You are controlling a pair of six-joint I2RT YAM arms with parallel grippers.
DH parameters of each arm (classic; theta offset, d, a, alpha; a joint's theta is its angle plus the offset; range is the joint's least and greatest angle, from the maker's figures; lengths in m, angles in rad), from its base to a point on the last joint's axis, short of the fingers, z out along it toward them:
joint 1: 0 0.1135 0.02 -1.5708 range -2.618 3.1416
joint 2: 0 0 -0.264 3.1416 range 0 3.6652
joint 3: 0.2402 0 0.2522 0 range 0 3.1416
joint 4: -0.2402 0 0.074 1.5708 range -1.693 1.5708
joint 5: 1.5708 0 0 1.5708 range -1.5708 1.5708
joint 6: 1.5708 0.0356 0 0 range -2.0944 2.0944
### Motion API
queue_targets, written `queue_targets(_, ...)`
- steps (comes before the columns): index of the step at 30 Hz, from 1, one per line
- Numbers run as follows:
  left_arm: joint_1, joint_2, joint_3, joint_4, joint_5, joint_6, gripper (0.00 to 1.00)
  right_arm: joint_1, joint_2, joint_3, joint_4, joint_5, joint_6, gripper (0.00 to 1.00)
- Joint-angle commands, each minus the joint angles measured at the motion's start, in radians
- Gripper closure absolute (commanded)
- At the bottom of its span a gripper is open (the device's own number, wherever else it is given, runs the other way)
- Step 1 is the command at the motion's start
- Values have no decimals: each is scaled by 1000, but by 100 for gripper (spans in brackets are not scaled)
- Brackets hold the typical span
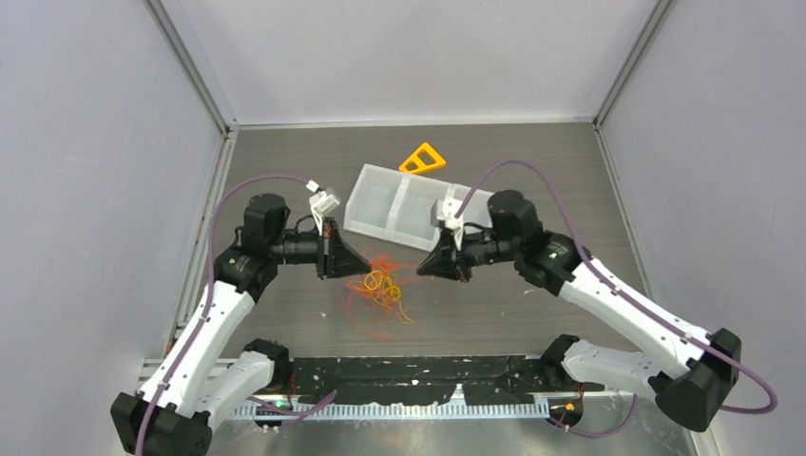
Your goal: Untangle the cables
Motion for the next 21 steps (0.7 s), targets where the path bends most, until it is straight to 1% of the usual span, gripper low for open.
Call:
queue_targets(1, 138, -18, 52, -254, -75, 289, 99, -127, -151, 134, -191, 17, -44, 95)
queue_targets(4, 232, 0, 36, -334, -129, 441, 96, -222, -209, 230, -289, 19, -44, 94)
queue_targets(6, 258, 24, 35, -382, -184, 524, 96, -264, -227, 286, -319, 21, -31, 95)
queue_targets(8, 277, 46, 29, -411, -223, 592, 98, -301, -241, 340, -325, 25, -10, 95)
queue_targets(9, 288, 53, 24, -416, -234, 602, 100, -324, -245, 376, -324, 29, 5, 95)
queue_targets(13, 316, 67, 22, -404, -289, 613, 100, -393, -227, 516, -312, 42, 53, 95)
queue_targets(18, 317, 67, 16, -390, -307, 620, 100, -422, -165, 718, -305, 103, 61, 95)
queue_targets(21, 317, 59, 9, -376, -299, 618, 100, -428, -116, 818, -305, 164, 28, 94)
